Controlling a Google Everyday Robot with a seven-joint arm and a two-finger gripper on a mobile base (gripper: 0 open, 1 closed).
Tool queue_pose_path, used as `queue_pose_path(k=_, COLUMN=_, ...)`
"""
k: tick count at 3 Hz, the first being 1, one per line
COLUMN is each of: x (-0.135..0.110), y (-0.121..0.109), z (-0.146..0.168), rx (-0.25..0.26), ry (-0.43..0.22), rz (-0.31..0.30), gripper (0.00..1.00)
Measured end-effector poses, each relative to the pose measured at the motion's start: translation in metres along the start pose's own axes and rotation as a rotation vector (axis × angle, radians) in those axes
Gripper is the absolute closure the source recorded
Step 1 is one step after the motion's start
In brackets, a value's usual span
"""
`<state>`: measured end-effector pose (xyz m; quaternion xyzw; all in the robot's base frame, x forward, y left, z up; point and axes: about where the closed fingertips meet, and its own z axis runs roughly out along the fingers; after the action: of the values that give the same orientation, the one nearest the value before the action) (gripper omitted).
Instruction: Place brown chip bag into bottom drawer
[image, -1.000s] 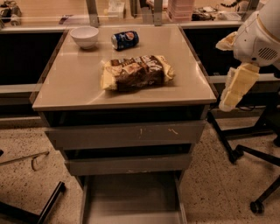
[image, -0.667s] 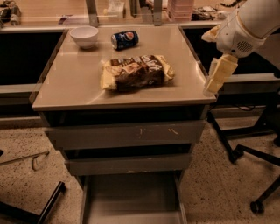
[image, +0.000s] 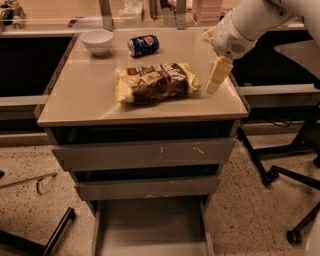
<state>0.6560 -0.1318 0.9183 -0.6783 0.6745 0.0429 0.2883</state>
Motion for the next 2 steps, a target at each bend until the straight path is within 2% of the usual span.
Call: queue_pose_path(k=2, x=-0.032, y=-0.015, z=0.06, rx=-0.098, ry=-0.035, rz=-0.075, gripper=0.0)
